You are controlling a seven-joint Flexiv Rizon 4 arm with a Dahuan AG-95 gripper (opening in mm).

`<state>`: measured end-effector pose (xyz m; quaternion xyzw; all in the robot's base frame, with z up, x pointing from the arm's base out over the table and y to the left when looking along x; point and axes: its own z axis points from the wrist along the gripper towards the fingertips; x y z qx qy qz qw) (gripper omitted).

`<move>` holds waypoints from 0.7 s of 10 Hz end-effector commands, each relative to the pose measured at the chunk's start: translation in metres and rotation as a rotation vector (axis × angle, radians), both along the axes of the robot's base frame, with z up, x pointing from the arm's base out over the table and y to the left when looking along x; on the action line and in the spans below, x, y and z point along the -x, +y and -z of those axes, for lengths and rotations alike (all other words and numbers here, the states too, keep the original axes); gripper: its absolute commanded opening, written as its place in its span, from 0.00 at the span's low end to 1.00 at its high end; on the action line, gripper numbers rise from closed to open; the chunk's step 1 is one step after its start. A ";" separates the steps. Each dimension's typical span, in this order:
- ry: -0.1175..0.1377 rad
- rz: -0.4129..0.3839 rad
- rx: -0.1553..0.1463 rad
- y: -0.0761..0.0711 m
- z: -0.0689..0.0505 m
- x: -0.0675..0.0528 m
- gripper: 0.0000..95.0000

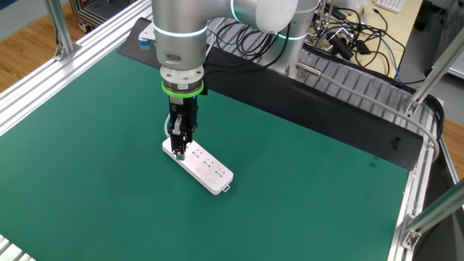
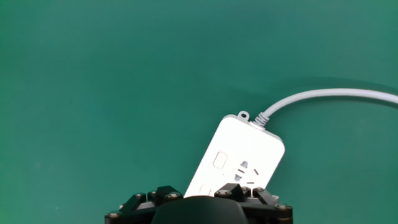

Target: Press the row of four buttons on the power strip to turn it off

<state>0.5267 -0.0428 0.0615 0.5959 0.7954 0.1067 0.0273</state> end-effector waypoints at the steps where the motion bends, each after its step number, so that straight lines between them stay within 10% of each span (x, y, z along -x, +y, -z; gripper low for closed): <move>1: -0.020 -0.061 0.003 -0.022 0.001 -0.023 0.60; 7: -0.023 -0.084 0.011 -0.022 0.001 -0.023 0.60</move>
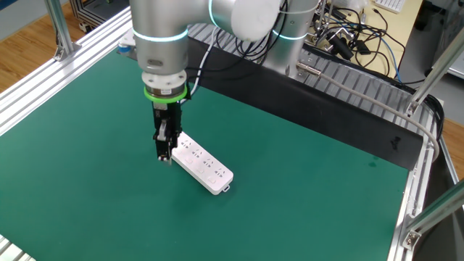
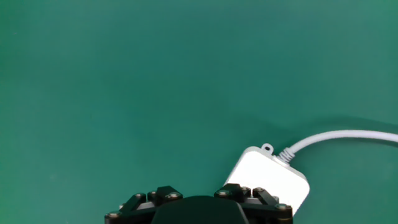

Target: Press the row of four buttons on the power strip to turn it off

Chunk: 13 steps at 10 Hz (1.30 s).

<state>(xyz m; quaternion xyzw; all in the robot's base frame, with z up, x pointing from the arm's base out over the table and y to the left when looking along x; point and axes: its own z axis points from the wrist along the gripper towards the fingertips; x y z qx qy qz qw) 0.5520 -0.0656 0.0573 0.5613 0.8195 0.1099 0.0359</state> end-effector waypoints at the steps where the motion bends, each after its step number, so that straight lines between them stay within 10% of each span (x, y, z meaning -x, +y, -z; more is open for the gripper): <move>1: 0.001 0.002 -0.005 0.001 -0.003 0.002 0.60; 13: -0.004 0.005 -0.042 0.010 0.001 0.002 0.60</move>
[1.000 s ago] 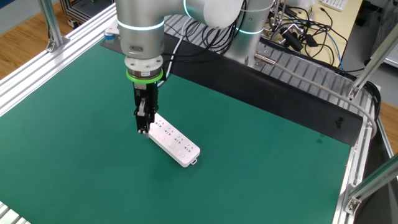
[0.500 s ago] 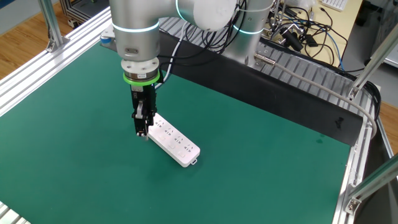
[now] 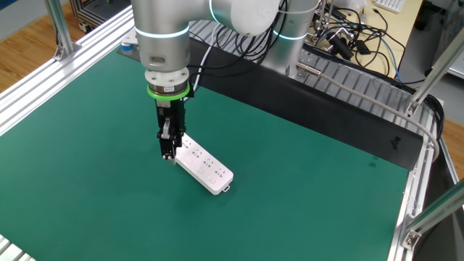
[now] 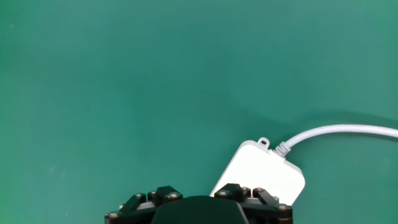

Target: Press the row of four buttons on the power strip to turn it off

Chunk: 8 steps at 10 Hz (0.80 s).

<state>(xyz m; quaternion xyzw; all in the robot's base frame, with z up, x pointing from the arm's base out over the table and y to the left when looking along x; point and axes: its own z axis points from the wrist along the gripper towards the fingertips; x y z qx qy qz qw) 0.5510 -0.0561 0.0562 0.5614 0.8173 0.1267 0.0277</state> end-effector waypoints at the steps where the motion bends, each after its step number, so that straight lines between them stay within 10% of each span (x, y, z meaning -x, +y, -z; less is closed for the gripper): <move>1: 0.002 0.006 -0.007 0.000 0.001 0.001 0.60; 8: 0.002 -0.001 -0.005 0.000 0.011 0.004 0.60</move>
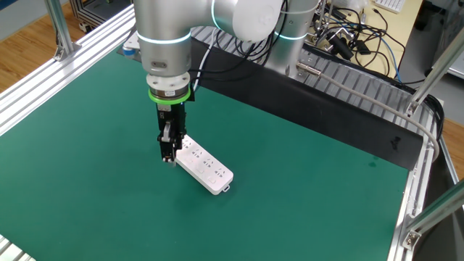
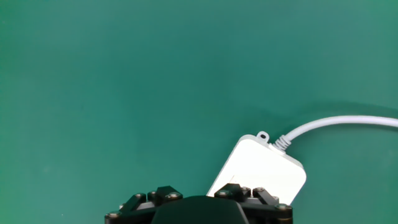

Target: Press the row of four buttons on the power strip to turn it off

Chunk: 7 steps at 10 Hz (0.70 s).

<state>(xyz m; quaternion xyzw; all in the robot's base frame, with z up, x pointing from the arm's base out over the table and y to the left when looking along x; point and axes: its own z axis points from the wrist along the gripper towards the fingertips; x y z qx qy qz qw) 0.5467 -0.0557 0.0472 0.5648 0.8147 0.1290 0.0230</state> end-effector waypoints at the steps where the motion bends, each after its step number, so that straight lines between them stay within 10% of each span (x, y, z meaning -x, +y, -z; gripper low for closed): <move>1: -0.005 -0.008 0.004 0.000 0.005 0.000 0.60; 7: -0.006 -0.015 0.001 0.000 0.015 0.002 0.60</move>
